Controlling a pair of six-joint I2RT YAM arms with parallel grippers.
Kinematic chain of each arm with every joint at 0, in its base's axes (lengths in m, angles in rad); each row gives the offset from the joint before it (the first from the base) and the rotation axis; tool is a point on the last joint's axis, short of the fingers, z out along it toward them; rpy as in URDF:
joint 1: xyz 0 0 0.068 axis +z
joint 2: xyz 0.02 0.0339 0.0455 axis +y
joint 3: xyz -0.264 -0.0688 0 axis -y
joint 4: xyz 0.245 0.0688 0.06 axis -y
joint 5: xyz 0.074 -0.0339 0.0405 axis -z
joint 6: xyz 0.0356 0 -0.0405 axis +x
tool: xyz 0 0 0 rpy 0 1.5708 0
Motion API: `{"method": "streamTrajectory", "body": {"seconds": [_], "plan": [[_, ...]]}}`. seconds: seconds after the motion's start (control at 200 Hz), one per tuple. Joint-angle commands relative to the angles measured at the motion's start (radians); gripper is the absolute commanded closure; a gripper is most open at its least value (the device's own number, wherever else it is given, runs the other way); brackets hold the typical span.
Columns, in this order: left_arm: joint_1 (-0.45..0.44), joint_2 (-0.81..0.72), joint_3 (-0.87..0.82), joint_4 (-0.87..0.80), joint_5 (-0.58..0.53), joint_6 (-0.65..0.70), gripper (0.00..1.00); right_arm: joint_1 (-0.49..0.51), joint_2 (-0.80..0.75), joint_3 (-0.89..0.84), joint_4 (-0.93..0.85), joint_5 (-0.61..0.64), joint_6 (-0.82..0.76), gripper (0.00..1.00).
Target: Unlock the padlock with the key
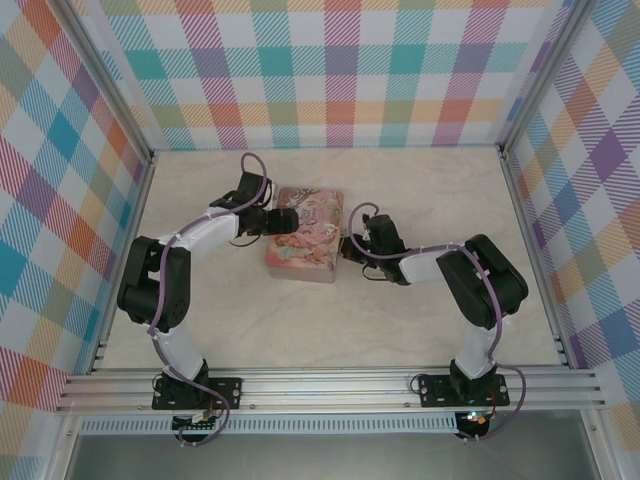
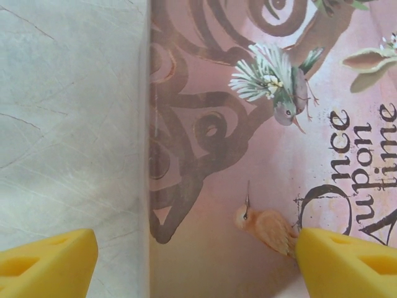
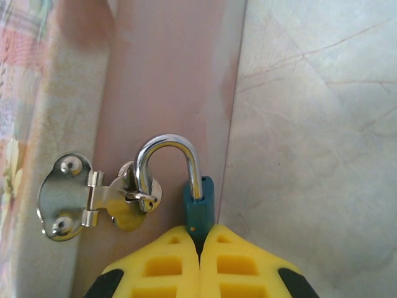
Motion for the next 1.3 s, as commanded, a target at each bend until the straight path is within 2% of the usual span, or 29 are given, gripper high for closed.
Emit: {"method": "streamTrajectory", "body": {"seconds": [0.0,0.245,0.57,0.875,0.965,1.135,1.295], "plan": [[-0.002,0.066,-0.035,-0.120,-0.045,0.048,0.17,0.006,0.024,0.055,0.034,-0.014,0.065,1.00],[-0.002,0.079,-0.034,-0.110,-0.045,0.060,0.17,0.003,0.025,0.097,-0.007,-0.018,0.018,1.00],[0.000,0.070,-0.044,-0.093,-0.053,0.055,0.16,-0.055,0.053,0.138,-0.033,-0.048,-0.013,1.00],[0.024,0.002,0.016,-0.109,-0.031,0.026,0.06,-0.118,-0.103,-0.018,-0.049,-0.001,-0.117,1.00],[0.024,-0.032,0.054,-0.139,-0.042,0.029,0.02,-0.161,-0.148,-0.061,-0.029,-0.071,-0.167,1.00],[0.022,-0.141,0.060,-0.170,-0.065,0.026,0.00,-0.256,-0.252,-0.100,-0.132,-0.183,-0.264,1.00],[-0.048,-0.286,0.033,-0.200,-0.028,0.014,0.00,-0.391,-0.334,-0.123,-0.207,-0.398,-0.324,0.99]]}}
